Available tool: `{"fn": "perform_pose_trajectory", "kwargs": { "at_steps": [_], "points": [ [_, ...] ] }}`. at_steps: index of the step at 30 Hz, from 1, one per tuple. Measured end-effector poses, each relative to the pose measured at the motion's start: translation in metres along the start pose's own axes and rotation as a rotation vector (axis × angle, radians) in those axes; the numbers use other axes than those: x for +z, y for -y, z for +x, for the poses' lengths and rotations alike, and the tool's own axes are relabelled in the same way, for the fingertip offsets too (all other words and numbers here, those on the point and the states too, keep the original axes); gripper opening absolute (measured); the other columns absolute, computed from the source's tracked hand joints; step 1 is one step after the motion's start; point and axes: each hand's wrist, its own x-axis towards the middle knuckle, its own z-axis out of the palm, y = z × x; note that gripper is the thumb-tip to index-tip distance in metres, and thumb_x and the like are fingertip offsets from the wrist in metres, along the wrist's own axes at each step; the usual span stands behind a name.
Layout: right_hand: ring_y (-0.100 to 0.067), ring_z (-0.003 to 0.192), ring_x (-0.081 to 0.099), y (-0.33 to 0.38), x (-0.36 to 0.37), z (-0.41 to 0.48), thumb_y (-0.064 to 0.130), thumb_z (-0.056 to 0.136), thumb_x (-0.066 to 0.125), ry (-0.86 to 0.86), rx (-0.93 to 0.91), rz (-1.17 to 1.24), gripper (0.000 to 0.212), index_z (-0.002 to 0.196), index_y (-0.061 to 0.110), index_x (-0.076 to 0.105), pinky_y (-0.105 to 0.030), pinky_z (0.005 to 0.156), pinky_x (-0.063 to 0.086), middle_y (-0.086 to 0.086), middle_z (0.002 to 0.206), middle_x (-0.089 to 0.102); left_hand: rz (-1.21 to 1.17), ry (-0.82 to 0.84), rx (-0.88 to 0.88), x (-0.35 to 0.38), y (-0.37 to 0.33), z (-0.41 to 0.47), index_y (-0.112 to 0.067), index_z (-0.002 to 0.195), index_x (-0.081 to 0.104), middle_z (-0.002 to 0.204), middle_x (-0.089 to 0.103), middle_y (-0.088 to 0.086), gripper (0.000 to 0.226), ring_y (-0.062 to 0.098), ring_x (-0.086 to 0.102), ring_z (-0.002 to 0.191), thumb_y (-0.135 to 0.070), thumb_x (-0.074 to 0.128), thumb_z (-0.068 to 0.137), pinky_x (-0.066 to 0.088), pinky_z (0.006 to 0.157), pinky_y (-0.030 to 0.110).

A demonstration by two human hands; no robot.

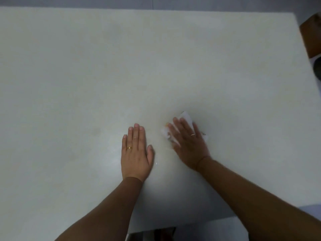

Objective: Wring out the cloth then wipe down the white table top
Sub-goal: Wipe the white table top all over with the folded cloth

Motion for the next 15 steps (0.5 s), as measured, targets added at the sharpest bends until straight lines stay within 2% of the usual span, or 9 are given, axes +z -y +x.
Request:
{"fn": "perform_pose_trajectory", "kwargs": {
  "at_steps": [1,4,6,7,8,11,13,15],
  "points": [
    [-0.029,0.141,0.029,-0.016,-0.002,-0.004,0.04,0.093,0.028,0.03,0.065,0.009,0.057,0.145,0.019,0.034,-0.053,0.112,0.026,-0.007,0.153,0.031,-0.009,-0.011,0.002,-0.001,-0.001,0.0,-0.003,0.146,0.032,0.155,0.028,0.015,0.061,0.027,0.019,0.145,-0.031,0.029,0.092,0.009,0.119,0.039],
    [-0.027,0.145,0.018,-0.022,0.0,-0.009,0.043,0.092,0.02,0.038,0.464,0.107,0.062,0.149,0.02,0.022,-0.05,0.115,0.012,-0.006,0.158,0.018,-0.03,-0.053,-0.019,-0.004,-0.002,-0.004,-0.002,0.146,0.032,0.154,0.028,0.015,0.059,0.026,0.018,0.145,-0.029,0.027,0.093,0.008,0.119,0.039],
    [-0.031,0.143,0.023,0.012,0.003,-0.006,0.039,0.094,0.035,-0.013,0.639,0.115,0.06,0.148,0.016,0.025,-0.055,0.112,0.016,-0.01,0.156,0.022,-0.046,-0.069,-0.05,-0.004,-0.003,-0.014,-0.002,0.146,0.031,0.155,0.027,0.015,0.059,0.025,0.016,0.145,-0.029,0.026,0.094,0.007,0.119,0.039],
    [-0.033,0.141,0.026,0.033,0.004,-0.007,0.038,0.093,0.041,-0.025,0.64,0.113,0.06,0.147,0.015,0.027,-0.057,0.111,0.019,-0.012,0.155,0.025,-0.054,-0.066,-0.057,-0.002,-0.004,-0.025,-0.002,0.147,0.03,0.155,0.027,0.015,0.058,0.024,0.015,0.145,-0.029,0.026,0.095,0.007,0.119,0.039],
    [-0.034,0.14,0.028,0.055,0.006,-0.01,0.039,0.092,0.04,-0.027,0.585,0.106,0.061,0.147,0.014,0.029,-0.059,0.11,0.02,-0.012,0.154,0.027,-0.058,-0.06,-0.06,0.001,-0.006,-0.04,-0.003,0.147,0.029,0.155,0.026,0.015,0.058,0.024,0.015,0.146,-0.029,0.026,0.095,0.008,0.119,0.04],
    [-0.03,0.144,0.021,0.097,0.012,-0.035,0.042,0.091,0.028,0.03,0.256,0.076,0.063,0.149,0.017,0.023,-0.06,0.112,0.019,-0.009,0.156,0.023,-0.032,-0.007,-0.076,0.013,-0.008,-0.083,-0.003,0.148,0.026,0.156,0.024,0.015,0.059,0.025,0.014,0.146,-0.029,0.026,0.095,0.012,0.119,0.043],
    [-0.025,0.144,0.02,0.082,0.012,-0.044,0.042,0.091,0.031,0.035,0.065,0.077,0.062,0.149,0.021,0.023,-0.057,0.111,0.024,-0.005,0.157,0.023,-0.011,0.006,-0.085,0.017,-0.007,-0.093,-0.003,0.147,0.028,0.155,0.026,0.016,0.06,0.025,0.016,0.146,-0.029,0.028,0.093,0.013,0.118,0.043],
    [-0.022,0.143,0.024,0.052,0.012,-0.05,0.04,0.089,0.039,0.013,0.001,0.061,0.061,0.147,0.025,0.028,-0.053,0.111,0.026,-0.001,0.156,0.026,0.01,0.006,-0.099,0.019,-0.007,-0.093,-0.002,0.147,0.029,0.154,0.028,0.016,0.062,0.025,0.016,0.146,-0.029,0.03,0.091,0.012,0.119,0.042]
  ]
}}
